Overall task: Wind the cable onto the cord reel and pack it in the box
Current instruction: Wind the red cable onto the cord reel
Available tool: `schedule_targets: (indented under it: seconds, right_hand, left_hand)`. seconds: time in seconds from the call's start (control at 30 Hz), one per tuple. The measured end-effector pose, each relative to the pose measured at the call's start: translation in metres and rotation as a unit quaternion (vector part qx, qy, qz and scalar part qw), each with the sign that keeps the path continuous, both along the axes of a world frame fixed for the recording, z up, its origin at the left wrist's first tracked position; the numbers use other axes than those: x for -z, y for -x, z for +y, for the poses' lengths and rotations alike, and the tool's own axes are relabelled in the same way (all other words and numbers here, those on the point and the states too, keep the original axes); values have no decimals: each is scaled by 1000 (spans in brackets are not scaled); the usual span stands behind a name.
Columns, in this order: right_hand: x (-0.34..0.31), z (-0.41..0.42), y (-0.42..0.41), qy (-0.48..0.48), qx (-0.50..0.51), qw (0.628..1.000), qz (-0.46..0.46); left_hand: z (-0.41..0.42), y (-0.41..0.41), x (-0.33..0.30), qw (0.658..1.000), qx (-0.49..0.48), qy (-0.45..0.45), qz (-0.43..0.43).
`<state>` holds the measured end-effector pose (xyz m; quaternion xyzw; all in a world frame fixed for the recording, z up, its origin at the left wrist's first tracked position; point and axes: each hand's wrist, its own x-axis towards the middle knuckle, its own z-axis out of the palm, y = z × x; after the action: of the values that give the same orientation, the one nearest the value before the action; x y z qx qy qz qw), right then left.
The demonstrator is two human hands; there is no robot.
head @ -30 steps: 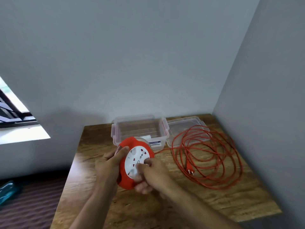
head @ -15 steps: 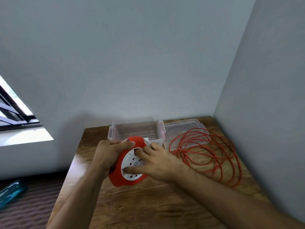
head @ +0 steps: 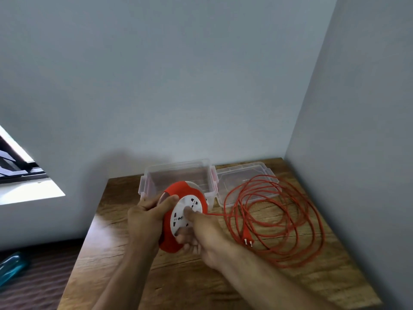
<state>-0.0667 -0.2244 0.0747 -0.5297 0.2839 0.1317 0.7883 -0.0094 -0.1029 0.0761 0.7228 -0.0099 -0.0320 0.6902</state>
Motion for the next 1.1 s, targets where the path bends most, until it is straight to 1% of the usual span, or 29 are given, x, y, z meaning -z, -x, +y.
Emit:
schedule_targets:
  seconds: [0.03, 0.07, 0.1, 0.13, 0.17, 0.2, 0.23, 0.27, 0.37, 0.4, 0.47, 0.5, 0.53, 0.57, 0.6, 0.63, 0.77, 0.83, 0.87, 0.9, 0.93, 1.0, 1.03, 1.07, 1.1]
  right_hand:
    - [0, -5, 1, 30, -19, 999, -12]
    - [2, -9, 4, 135, -47, 989, -42]
    - [4, -15, 6, 307, -78, 944, -88]
    - [10, -22, 7, 516, -105, 837, -146]
    - [16, -29, 7, 669, -128, 701, -214]
    - [20, -36, 7, 739, -158, 593, -277]
    - [22, -42, 5, 761, -197, 524, -328]
    - [23, -49, 3, 762, -239, 478, -366]
    - [20, -68, -9, 757, -312, 384, -427]
    - [17, -72, -13, 762, -323, 339, -448]
    - [13, -75, -19, 770, -324, 235, -497]
    - [11, -74, -20, 771, -315, 197, -517]
    - [9, -73, -22, 773, -299, 172, -533]
    - [7, -71, -22, 775, -279, 161, -543]
    - [8, -67, -21, 780, -261, 163, -545]
    - [10, -62, -20, 787, -252, 175, -536]
    - [22, -43, -14, 825, -226, 248, -456]
    - [21, -38, -15, 827, -226, 279, -433]
    - [20, -36, -16, 823, -221, 310, -422]
    - [17, -34, -17, 813, -207, 365, -403]
    - [15, -31, -18, 797, -179, 439, -374]
    - [9, -21, -16, 733, -76, 605, -302]
    - [6, -13, -13, 672, -19, 694, -260]
    - [4, -4, -10, 575, 23, 789, -213]
    - [4, 3, -8, 443, 60, 879, -168]
  left_hand:
    - [2, -2, 0, 1000, -15, 11, 14]
    - [4, -5, 1, 999, -22, 15, 26]
    - [6, -8, 0, 999, -24, 11, 42]
    - [8, -11, 1, 998, -24, 7, 57]
    - [10, -14, 0, 997, -22, -1, 69]
    - [11, -17, -1, 997, -15, -13, 74]
    - [13, -19, -3, 997, -7, -28, 76]
    - [15, -22, -4, 996, 3, -43, 77]
    - [18, -29, -11, 992, 47, -80, 90]
    - [19, -31, -14, 989, 65, -90, 95]
    - [19, -35, -20, 984, 94, -112, 100]
    - [18, -36, -23, 981, 105, -128, 98]
    - [17, -38, -26, 979, 112, -143, 94]
    - [16, -40, -28, 977, 117, -151, 93]
    - [15, -42, -31, 977, 118, -153, 92]
    - [14, -44, -33, 978, 116, -151, 89]
    - [12, -51, -40, 982, 119, -117, 84]
    - [10, -52, -40, 981, 125, -135, 60]
    - [10, -51, -40, 982, 120, -136, 51]
    - [9, -51, -38, 985, 113, -122, 50]
    - [7, -50, -37, 988, 108, -95, 55]
    - [3, -46, -33, 994, 86, -41, 56]
    - [-1, -44, -29, 996, 75, -24, 46]
    - [-5, -41, -26, 997, 67, -20, 31]
    - [-9, -38, -22, 997, 64, -27, 16]
